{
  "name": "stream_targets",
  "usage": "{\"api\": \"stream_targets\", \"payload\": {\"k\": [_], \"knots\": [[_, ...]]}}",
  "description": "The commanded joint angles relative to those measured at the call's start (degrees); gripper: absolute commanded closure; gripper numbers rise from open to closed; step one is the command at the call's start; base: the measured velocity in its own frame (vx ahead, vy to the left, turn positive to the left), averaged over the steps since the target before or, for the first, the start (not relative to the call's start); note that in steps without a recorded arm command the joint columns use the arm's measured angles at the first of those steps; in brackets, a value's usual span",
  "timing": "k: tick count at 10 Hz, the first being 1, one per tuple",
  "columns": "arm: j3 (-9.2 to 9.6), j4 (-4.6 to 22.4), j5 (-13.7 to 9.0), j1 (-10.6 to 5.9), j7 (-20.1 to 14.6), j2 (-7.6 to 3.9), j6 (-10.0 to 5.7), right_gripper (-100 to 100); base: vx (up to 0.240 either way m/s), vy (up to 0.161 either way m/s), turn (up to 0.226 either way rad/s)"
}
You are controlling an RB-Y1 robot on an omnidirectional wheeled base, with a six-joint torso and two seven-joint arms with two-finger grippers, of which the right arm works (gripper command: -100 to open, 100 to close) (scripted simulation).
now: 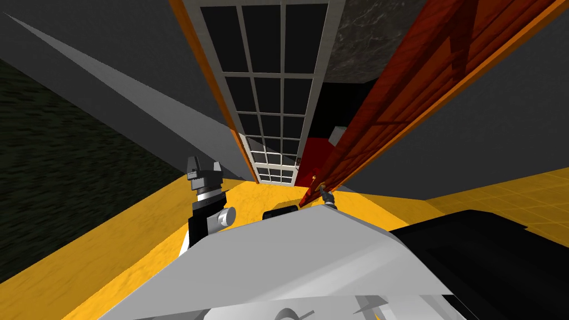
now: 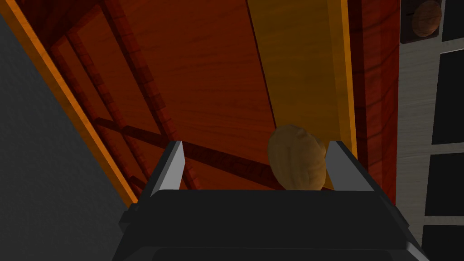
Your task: Pull the door open
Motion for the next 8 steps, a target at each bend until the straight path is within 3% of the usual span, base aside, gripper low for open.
{"api": "stream_targets", "payload": {"k": [1, 7, 8], "knots": [[-1.05, 2.08, -0.64, 0.00, -0.24, -0.78, 0.27, 100, -0.029, 0.010, -0.005], [-0.75, 2.66, -1.81, 0.46, -4.13, -1.45, 0.23, 100, -0.033, 0.000, 0.007], [-0.57, 2.95, -2.41, 0.64, -6.17, -1.77, 0.20, 100, -0.044, -0.005, 0.028]]}}
